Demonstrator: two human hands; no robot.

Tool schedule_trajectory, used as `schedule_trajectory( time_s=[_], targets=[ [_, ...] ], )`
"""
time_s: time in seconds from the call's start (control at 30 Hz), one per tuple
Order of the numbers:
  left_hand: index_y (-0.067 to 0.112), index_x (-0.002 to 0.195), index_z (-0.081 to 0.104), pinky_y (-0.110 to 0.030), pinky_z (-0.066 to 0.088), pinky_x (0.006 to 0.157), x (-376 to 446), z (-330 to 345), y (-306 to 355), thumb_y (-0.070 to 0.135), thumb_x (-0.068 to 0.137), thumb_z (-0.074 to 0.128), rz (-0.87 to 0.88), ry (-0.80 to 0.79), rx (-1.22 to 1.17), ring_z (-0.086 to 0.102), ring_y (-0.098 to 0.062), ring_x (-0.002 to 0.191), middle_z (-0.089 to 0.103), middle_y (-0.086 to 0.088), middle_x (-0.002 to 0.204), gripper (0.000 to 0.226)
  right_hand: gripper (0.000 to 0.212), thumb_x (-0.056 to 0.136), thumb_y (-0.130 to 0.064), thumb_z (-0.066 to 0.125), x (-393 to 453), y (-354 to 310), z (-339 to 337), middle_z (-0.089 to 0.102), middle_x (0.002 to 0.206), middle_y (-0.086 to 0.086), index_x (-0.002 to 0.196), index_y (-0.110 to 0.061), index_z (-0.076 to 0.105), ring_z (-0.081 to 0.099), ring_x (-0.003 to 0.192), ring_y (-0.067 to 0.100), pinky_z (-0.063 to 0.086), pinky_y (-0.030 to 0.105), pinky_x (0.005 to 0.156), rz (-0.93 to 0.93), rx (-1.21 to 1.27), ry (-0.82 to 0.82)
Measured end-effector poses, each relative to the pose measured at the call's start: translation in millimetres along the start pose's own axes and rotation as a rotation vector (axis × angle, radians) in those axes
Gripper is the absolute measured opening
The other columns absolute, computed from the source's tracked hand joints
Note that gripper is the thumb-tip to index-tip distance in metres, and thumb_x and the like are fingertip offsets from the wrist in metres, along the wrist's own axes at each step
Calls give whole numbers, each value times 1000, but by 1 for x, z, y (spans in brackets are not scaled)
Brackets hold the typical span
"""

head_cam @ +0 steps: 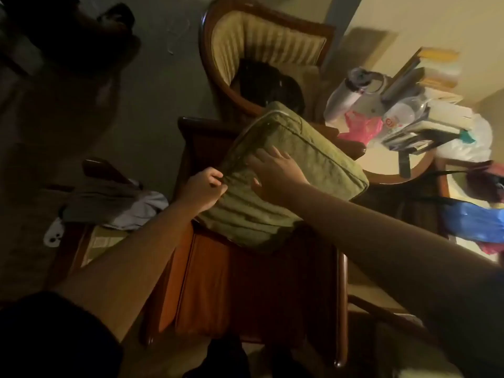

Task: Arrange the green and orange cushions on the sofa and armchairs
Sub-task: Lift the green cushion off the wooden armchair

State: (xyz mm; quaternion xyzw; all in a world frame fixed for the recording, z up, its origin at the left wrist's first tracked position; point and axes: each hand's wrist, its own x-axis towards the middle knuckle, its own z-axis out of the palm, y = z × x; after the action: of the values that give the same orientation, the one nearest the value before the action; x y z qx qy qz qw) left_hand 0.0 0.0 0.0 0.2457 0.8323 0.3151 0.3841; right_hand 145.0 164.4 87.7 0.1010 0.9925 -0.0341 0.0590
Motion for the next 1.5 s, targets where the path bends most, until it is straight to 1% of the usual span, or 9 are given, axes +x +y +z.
schedule_trajectory(
  time_s=[0.13,0.27,0.4,0.63,0.73,0.8,1.2,1.33,1.5],
  targets=[
    [23,131,56,-22,47,64,37,1,-5,33,94,66,-71,-11,50,62,-7,89,63,4,121,40,53,92,-39,62,63,0,18,51,142,6,139,-19,51,44,133,28,34,45,112,-118,-270,-64],
    [20,142,46,-31,45,86,60,19,-23,37,95,62,-70,-7,211,56,-26,119,51,-5,138,53,61,97,-39,55,88,12,43,41,155,10,151,-14,41,33,146,31,15,52,122,-84,-461,-181],
    [15,146,42,-35,45,93,62,41,-32,38,92,65,-51,38,256,53,-32,122,48,-10,136,63,72,100,-49,50,84,25,59,28,162,10,158,-15,24,25,149,30,18,51,121,-88,-519,-288],
    [10,135,46,-46,52,93,36,63,-48,47,86,71,-4,106,305,56,-32,116,51,-12,129,67,45,101,-55,43,68,15,42,67,107,2,120,-19,63,63,108,25,37,44,100,-54,-406,-303],
    [10,130,49,-45,53,91,9,72,-51,50,87,69,35,174,319,56,-30,115,52,-11,126,62,40,96,-57,50,44,-3,33,47,66,-3,84,-20,61,66,82,22,41,42,92,23,-270,-314],
    [13,126,53,-42,52,93,-14,78,-51,46,85,73,66,207,240,56,-28,116,53,-9,125,56,48,92,-63,55,19,-10,27,41,60,-5,69,-21,49,63,72,21,43,39,86,66,-225,-294],
    [18,103,66,-42,49,75,-128,87,-17,24,93,65,504,224,312,64,-23,86,67,1,95,11,60,84,-81,47,-134,-22,-29,60,69,-7,81,-26,69,62,65,17,42,32,67,321,-68,-202],
    [19,102,63,-42,44,76,-150,82,20,30,101,53,563,277,295,55,-22,87,63,0,96,15,68,80,-84,34,-184,-25,-51,59,69,-9,82,-25,69,60,64,12,47,32,64,473,9,-104],
    [11,88,59,-39,38,66,-173,80,82,32,103,45,903,161,444,55,-29,72,59,-7,78,29,65,75,-85,42,-274,-40,-58,69,73,-10,87,-31,76,66,65,13,56,33,68,729,182,120]
  ],
)
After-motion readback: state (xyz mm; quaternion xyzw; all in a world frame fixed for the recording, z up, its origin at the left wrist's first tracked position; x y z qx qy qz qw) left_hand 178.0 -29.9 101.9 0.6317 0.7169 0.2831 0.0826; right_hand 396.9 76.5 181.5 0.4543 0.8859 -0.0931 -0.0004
